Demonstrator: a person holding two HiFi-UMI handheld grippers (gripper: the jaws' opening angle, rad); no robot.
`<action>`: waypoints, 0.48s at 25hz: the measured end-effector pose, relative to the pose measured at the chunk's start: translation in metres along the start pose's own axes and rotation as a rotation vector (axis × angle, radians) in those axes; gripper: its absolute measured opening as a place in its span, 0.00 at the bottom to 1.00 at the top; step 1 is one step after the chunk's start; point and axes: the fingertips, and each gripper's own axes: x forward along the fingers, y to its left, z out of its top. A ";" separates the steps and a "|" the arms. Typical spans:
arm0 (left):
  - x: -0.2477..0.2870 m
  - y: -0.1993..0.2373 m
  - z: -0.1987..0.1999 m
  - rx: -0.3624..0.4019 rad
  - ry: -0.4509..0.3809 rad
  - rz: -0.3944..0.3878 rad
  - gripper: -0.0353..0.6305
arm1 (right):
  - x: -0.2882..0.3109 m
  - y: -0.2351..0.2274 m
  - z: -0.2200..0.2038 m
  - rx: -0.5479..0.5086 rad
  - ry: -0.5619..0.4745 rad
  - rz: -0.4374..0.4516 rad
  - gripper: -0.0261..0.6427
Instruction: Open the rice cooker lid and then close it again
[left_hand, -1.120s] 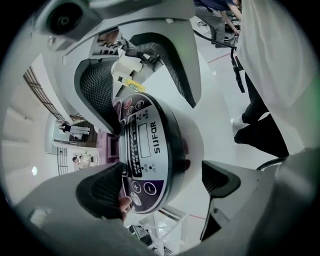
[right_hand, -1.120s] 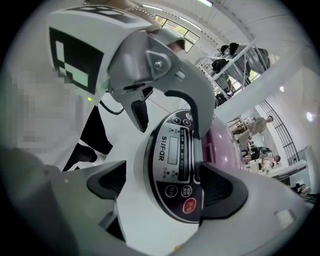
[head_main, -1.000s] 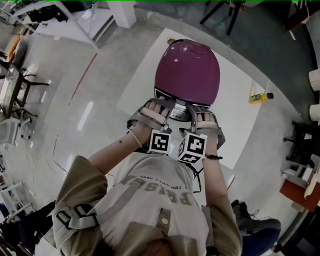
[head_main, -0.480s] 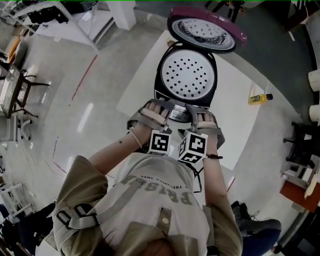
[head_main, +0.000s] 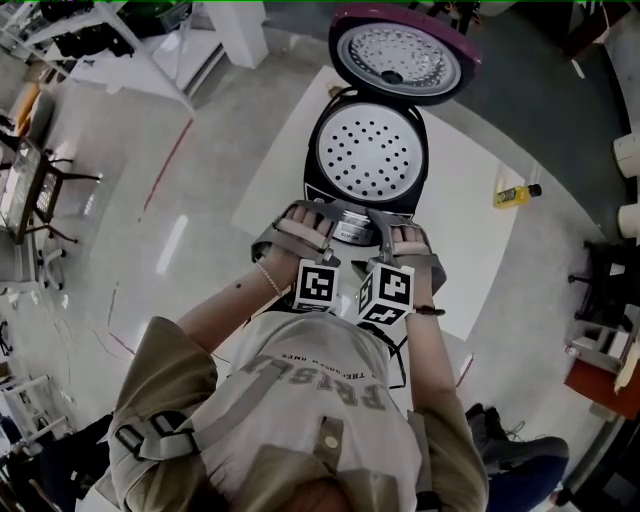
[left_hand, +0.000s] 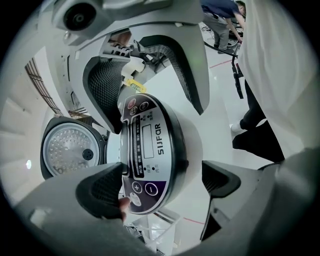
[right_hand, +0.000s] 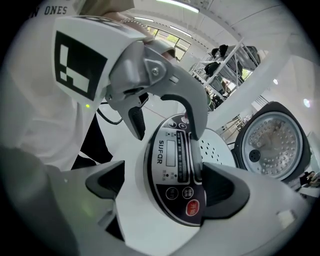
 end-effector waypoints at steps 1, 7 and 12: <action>0.000 0.000 0.000 -0.006 0.001 -0.004 0.82 | 0.000 0.000 0.000 0.000 -0.004 0.000 0.72; 0.000 0.001 0.001 -0.031 0.010 -0.033 0.82 | 0.000 0.000 0.000 -0.006 -0.039 -0.004 0.73; -0.005 0.000 0.007 -0.126 -0.028 -0.099 0.82 | -0.008 -0.001 0.007 0.108 -0.157 0.027 0.74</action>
